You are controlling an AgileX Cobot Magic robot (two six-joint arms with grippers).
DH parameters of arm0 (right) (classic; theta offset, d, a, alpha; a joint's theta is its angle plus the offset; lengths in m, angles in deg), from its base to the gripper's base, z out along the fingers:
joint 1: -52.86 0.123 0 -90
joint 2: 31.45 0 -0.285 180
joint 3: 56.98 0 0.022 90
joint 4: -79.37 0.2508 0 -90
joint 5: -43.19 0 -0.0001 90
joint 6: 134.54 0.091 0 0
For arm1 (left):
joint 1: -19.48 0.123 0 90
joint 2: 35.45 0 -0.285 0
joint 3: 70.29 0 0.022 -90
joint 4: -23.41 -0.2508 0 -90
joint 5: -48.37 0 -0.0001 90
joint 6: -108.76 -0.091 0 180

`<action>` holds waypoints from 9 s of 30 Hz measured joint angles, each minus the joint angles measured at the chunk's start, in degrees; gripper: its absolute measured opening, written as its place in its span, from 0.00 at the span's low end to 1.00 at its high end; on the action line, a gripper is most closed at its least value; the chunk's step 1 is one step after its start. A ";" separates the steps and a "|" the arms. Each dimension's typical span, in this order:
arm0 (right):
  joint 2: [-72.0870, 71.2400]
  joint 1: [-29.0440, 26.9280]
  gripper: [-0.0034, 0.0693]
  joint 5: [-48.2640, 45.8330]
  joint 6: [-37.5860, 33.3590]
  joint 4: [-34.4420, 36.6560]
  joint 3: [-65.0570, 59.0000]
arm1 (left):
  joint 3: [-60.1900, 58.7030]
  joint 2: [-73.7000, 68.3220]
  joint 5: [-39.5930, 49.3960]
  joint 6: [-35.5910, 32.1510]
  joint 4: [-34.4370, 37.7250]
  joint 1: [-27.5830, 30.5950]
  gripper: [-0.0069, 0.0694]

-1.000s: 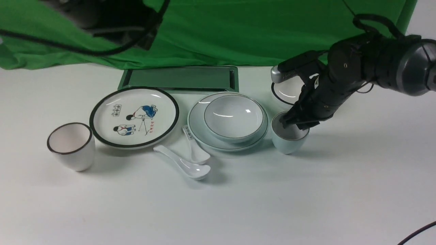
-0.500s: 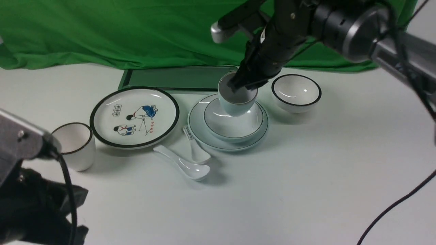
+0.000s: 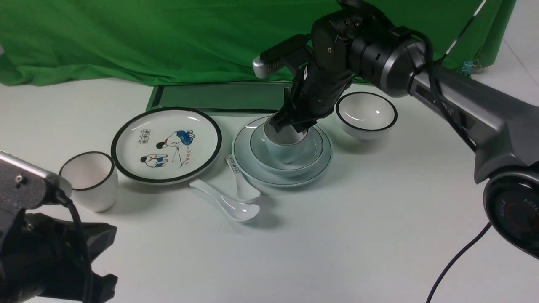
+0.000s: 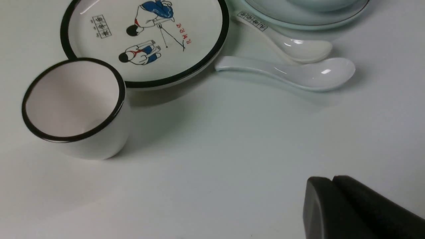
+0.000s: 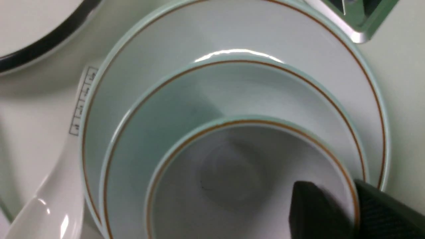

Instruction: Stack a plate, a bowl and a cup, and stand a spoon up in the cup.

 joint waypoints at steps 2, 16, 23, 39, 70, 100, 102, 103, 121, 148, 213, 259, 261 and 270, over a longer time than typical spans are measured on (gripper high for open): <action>-0.46 0.00 0.46 0.07 -0.06 0.00 -0.01 | 0.00 0.00 0.00 0.00 0.08 0.00 0.05; -6.05 10.77 0.69 -4.92 -9.22 9.77 0.11 | 0.00 0.00 -1.98 0.00 0.28 0.00 0.05; 2.03 14.29 0.69 -3.18 -11.50 10.61 -0.35 | 0.00 0.00 -2.23 0.00 0.54 0.00 0.05; 7.16 14.29 0.43 5.73 -11.83 10.47 -0.47 | 0.00 0.00 -2.63 0.00 0.54 0.00 0.05; -11.97 4.03 0.27 51.34 -18.14 17.62 -20.85 | 0.00 0.00 -2.58 0.05 0.96 0.00 0.05; -13.79 4.93 0.34 88.11 -13.60 14.31 -47.31 | 0.00 0.00 -4.31 0.05 0.04 0.00 0.05; -13.79 4.56 0.40 88.11 -13.66 14.54 -47.31 | 0.00 0.00 -4.14 0.05 0.09 0.00 0.05; -13.79 4.37 0.43 88.11 -13.83 14.75 -47.31 | 0.00 0.00 -4.06 0.05 0.09 0.00 0.05; -54.81 3.99 0.07 35.61 -27.75 8.36 -47.38 | 1.99 20.75 -0.80 -0.78 -0.41 0.00 0.05; -122.73 3.90 0.07 52.55 10.84 -12.72 -115.73 | -6.75 30.79 -12.93 -2.22 -6.76 0.00 0.05; -132.77 -29.60 0.13 42.59 1.84 2.74 -125.70 | -9.14 33.68 -13.50 -2.32 -7.36 2.01 0.05; -132.77 -29.60 0.24 42.41 1.86 2.74 -125.70 | -27.22 42.96 -9.49 9.83 -7.58 13.16 0.05; -132.77 -29.60 0.25 42.41 1.86 2.74 -125.70 | -27.22 42.96 -9.61 9.83 -7.58 13.16 0.05; -132.77 -29.60 0.27 42.41 1.86 2.74 -125.70 | -27.22 42.96 -9.68 9.83 -7.60 13.39 0.05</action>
